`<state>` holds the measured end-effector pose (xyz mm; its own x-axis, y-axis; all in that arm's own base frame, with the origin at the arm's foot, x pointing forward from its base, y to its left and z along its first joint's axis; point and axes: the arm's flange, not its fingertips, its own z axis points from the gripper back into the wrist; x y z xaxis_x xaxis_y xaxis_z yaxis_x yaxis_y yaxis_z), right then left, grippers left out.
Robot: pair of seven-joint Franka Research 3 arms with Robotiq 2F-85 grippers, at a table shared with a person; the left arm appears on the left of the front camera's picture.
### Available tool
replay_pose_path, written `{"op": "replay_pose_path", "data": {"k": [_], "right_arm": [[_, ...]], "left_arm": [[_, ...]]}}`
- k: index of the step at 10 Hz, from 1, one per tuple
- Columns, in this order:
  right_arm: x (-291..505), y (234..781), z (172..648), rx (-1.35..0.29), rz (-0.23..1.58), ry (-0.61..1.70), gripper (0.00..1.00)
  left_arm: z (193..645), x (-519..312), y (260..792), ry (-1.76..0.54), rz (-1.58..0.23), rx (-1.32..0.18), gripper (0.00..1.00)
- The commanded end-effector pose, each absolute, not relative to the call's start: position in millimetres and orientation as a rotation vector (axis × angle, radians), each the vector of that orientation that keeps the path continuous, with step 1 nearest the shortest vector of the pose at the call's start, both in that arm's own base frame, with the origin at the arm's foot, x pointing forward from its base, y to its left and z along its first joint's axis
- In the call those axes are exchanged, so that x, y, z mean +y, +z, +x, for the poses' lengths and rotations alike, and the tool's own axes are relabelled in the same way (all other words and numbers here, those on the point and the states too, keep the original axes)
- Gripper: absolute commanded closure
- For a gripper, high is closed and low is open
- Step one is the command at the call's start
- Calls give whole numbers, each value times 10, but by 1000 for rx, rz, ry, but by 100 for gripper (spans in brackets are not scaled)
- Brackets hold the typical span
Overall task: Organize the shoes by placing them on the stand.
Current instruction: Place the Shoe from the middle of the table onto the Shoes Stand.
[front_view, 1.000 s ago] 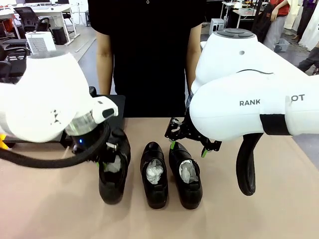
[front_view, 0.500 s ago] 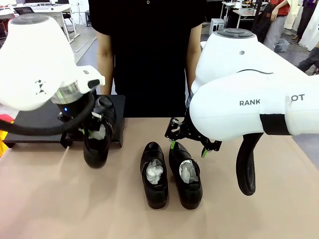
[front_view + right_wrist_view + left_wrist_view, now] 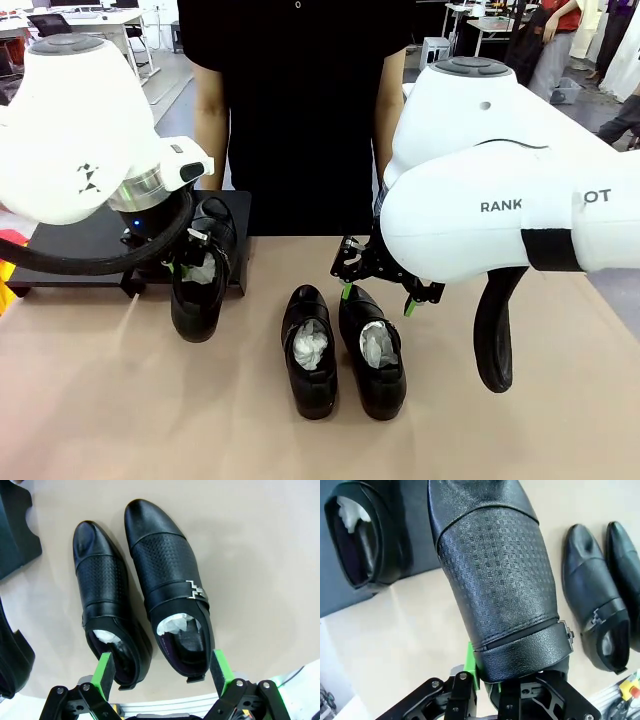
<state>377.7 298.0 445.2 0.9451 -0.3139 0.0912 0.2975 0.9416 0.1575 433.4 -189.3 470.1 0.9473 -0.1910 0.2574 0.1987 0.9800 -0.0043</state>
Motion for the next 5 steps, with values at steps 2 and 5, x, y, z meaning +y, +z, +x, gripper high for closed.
{"op": "replay_pose_path", "data": {"k": [2,5], "right_arm": [[2985,4483,3824,-118,133,-293,0],[2985,4483,3824,-118,133,-293,0]], "left_arm": [[4745,-1790,4988,-268,-13,-393,100],[5120,-1562,4986,-239,-89,-449,100]]}}
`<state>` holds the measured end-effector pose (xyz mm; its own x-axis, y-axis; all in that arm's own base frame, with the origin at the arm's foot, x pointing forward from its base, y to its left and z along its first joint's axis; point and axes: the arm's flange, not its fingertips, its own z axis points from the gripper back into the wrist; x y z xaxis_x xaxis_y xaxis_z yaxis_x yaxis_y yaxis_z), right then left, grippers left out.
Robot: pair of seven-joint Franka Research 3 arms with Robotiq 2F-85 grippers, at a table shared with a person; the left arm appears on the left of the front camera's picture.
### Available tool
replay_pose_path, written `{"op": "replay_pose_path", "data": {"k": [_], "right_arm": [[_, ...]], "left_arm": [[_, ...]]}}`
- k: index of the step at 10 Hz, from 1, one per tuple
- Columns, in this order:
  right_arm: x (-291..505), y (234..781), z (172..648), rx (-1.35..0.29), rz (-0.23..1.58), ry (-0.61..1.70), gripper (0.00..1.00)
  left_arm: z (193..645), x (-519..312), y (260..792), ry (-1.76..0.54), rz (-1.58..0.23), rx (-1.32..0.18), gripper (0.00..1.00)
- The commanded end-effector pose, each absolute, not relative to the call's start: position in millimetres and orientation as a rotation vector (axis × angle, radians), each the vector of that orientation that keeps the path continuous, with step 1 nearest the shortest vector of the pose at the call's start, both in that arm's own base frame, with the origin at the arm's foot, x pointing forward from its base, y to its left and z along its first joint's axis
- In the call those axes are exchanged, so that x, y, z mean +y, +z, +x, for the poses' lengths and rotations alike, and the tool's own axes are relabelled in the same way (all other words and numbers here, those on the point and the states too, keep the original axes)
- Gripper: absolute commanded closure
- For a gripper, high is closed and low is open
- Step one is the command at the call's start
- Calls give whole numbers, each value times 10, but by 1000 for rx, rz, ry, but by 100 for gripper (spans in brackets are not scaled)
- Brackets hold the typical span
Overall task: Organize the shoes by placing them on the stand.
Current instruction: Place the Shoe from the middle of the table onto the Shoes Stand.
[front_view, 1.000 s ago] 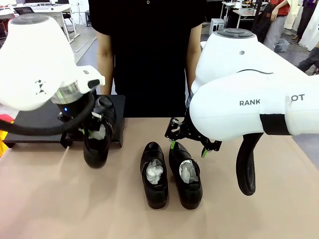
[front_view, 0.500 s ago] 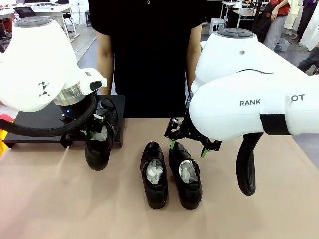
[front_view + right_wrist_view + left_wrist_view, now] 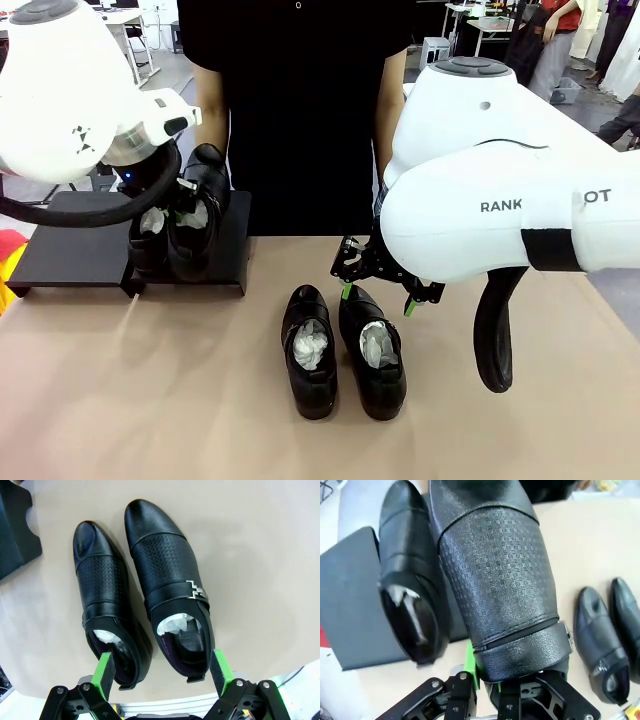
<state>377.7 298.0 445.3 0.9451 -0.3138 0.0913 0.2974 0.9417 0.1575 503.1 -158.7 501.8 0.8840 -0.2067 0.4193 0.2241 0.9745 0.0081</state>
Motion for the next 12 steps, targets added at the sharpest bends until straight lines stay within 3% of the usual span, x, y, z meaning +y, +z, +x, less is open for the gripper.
{"op": "replay_pose_path", "data": {"k": [1,12], "right_arm": [[2985,4483,3824,-118,133,-293,0],[2985,4483,3824,-118,133,-293,0]], "left_arm": [[5221,-1537,4962,-245,-102,-471,100],[5795,-1454,4587,-255,-169,-518,100]]}}
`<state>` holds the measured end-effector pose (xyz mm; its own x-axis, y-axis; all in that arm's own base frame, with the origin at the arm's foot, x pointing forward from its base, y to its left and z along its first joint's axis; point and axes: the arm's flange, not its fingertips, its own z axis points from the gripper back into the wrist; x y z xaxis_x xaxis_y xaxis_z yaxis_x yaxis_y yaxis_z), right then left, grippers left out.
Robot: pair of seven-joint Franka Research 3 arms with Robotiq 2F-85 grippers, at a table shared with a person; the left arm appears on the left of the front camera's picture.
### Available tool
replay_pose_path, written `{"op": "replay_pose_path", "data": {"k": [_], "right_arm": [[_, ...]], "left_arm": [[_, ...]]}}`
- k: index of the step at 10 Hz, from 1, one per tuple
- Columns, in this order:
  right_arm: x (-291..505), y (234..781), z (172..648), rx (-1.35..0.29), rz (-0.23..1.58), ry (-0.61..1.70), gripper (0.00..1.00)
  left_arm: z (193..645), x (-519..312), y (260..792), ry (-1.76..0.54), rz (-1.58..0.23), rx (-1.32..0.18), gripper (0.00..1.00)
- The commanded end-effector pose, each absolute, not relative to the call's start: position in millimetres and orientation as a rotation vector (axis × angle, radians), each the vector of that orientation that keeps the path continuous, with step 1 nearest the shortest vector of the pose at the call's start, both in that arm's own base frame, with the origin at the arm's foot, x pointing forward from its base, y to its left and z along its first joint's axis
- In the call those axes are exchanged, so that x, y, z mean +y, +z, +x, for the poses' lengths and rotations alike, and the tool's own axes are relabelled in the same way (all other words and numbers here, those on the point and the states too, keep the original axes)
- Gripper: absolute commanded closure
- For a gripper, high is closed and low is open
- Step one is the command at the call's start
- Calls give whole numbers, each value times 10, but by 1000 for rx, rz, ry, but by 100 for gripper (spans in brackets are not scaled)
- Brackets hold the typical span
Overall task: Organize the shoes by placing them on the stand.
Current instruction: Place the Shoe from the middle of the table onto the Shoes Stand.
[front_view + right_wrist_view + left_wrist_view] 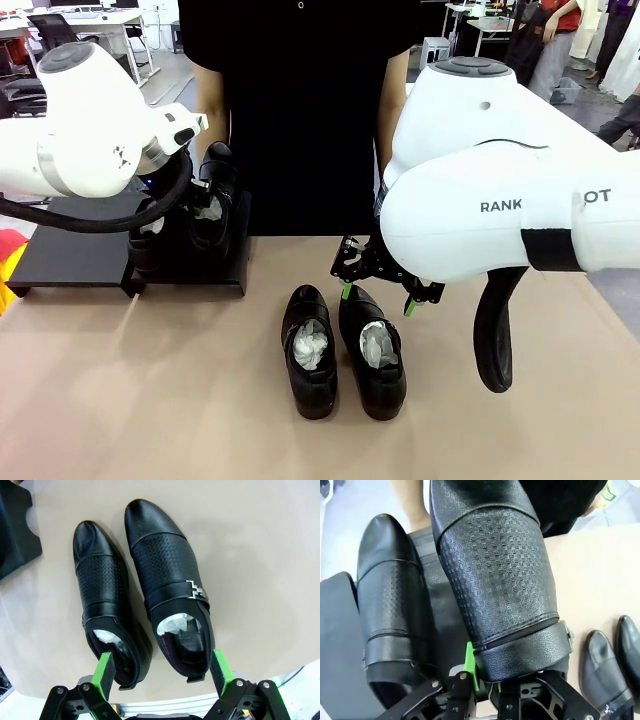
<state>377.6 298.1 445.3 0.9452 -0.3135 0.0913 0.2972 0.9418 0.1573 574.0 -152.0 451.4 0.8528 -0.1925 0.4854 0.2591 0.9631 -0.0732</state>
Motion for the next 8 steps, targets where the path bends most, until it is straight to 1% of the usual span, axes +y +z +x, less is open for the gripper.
{"op": "replay_pose_path", "data": {"k": [1,7,8], "right_arm": [[2985,4483,3824,-118,133,-293,0],[2985,4483,3824,-118,133,-293,0],[2985,4483,3824,-118,133,-293,0]], "left_arm": [[5798,-1449,4573,-250,-181,-515,100],[5901,-1385,4404,-224,-204,-489,100],[5907,-1388,4390,-227,-208,-484,98]]}}
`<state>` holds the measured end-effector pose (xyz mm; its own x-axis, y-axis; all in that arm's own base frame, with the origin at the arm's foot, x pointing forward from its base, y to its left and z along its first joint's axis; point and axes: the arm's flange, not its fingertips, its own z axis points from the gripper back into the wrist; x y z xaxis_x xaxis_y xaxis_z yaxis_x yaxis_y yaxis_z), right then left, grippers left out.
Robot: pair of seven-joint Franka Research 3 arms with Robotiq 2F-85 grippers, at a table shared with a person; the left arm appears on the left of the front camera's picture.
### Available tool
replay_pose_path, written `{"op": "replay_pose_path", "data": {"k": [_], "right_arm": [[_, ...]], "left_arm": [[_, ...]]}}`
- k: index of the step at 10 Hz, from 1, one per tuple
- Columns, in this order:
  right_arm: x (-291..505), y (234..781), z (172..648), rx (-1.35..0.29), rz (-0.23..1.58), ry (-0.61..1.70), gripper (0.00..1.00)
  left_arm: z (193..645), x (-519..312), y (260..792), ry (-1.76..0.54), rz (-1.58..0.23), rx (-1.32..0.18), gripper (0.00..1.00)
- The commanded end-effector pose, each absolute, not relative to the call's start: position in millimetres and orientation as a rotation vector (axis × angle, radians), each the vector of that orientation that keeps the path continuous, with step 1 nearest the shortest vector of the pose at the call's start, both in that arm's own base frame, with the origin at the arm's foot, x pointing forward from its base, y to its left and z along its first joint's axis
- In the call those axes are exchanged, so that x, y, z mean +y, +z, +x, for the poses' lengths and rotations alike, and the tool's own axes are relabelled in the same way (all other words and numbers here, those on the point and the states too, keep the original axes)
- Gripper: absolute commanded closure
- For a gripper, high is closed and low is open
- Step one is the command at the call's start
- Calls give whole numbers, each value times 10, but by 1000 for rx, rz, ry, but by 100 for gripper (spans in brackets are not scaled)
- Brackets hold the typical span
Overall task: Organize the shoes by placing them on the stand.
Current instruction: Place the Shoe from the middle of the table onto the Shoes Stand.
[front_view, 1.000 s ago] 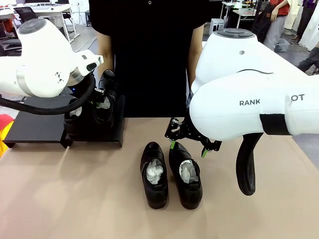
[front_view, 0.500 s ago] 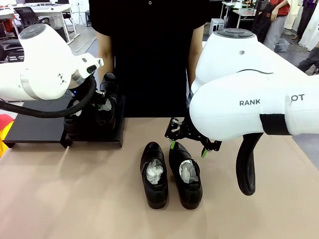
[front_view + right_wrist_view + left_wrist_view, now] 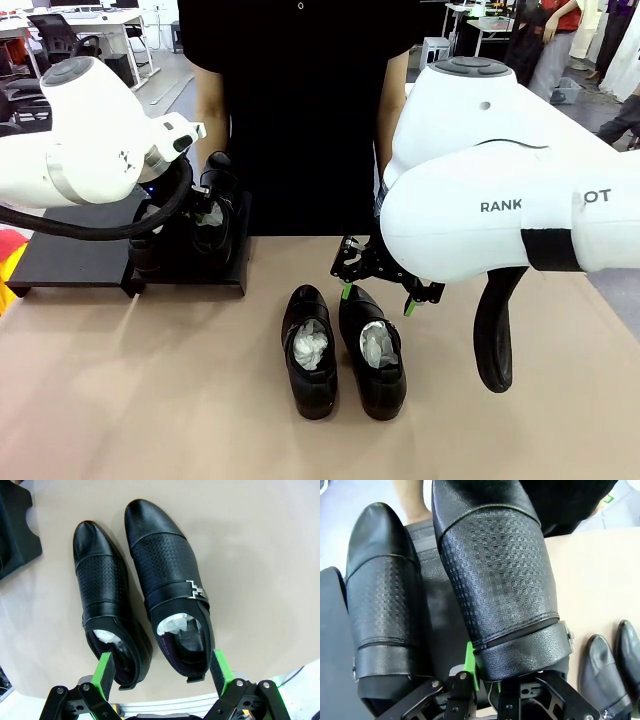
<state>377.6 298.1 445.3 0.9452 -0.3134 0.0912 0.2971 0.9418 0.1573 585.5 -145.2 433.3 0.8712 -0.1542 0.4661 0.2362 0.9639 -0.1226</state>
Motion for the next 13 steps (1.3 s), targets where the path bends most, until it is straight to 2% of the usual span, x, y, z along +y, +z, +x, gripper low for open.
{"op": "replay_pose_path", "data": {"k": [1,5,6,13], "right_arm": [[2985,4483,3824,-118,133,-293,0],[2985,4483,3824,-118,133,-293,0],[2985,4483,3824,-118,133,-293,0],[2985,4483,3824,-118,133,-293,0]], "left_arm": [[5907,-1387,4387,-227,-209,-486,81],[5920,-1386,4380,-233,-183,-496,3],[5910,-1394,4399,-235,-170,-504,0],[5711,-1602,4672,-304,-134,-576,0]]}}
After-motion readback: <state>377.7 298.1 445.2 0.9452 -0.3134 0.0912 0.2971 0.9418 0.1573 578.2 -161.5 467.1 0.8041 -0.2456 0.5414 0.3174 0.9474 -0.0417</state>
